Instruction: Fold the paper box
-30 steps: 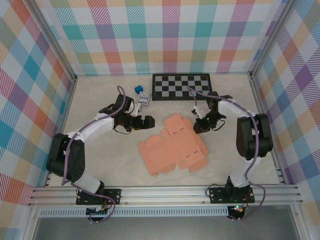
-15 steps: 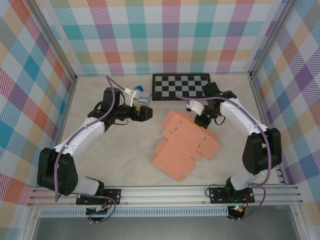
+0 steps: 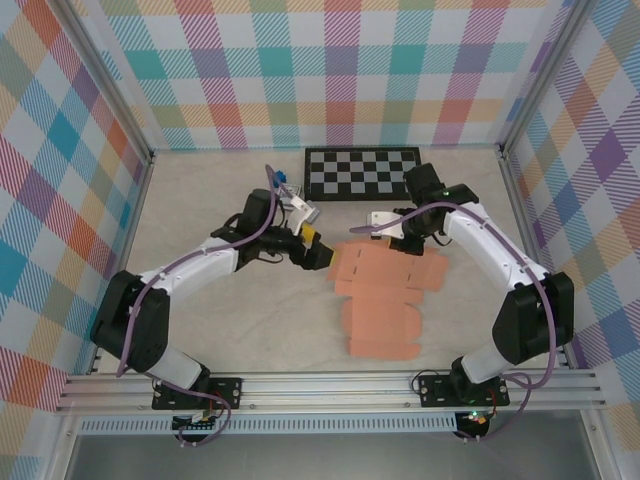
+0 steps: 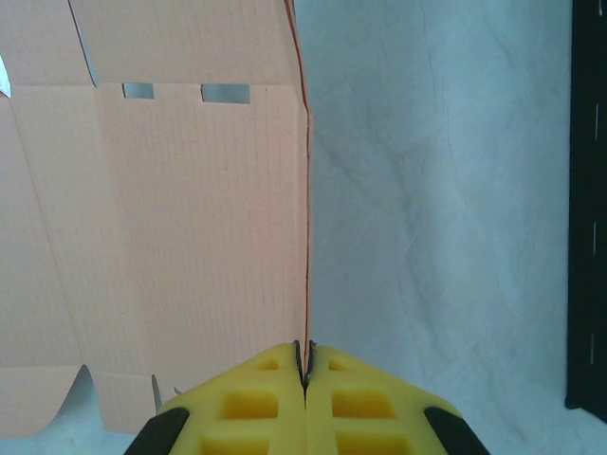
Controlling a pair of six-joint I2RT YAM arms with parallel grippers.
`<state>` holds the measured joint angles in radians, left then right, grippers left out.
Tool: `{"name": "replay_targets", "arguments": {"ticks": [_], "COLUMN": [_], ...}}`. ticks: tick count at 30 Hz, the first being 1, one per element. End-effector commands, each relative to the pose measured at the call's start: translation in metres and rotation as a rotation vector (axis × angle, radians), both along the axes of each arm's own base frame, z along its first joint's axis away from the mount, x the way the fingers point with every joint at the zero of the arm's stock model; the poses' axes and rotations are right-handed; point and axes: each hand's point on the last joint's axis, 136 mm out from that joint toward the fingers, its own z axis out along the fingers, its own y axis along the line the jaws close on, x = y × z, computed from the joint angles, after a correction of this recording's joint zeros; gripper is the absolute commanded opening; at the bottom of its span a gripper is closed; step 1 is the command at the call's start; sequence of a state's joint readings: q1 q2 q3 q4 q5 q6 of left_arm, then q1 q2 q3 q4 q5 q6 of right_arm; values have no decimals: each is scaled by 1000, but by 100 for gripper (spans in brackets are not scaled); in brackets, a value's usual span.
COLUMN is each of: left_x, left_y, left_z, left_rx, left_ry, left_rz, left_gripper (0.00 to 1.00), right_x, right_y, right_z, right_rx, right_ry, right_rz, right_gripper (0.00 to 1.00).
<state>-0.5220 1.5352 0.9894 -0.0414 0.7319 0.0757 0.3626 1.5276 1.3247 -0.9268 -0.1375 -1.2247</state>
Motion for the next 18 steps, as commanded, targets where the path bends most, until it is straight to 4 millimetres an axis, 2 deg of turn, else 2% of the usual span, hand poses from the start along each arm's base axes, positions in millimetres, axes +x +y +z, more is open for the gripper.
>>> {"name": "replay_targets", "arguments": {"ticks": [1,5,11,18], "left_x": [-4,0,-1,-5], "left_y": [-21,-26,-27,-26], "left_z": [-2,-20,-20,-23], "left_rx": [-25,-3,-22,-22], "left_ry": [-21,-22,-42,-44], "left_rz": [-37,7,3,-19], "left_gripper": [96,89,68,58], "right_x": [-3,-4,-7,-7], "right_y": [4,4,2,3], "right_z": [10,11,9,10], "right_rx": [8,11,4,2], "right_ry": [-67,-93,-83,-73], "right_rz": [77,92,95,96], "right_gripper": [0,0,0,0]}}
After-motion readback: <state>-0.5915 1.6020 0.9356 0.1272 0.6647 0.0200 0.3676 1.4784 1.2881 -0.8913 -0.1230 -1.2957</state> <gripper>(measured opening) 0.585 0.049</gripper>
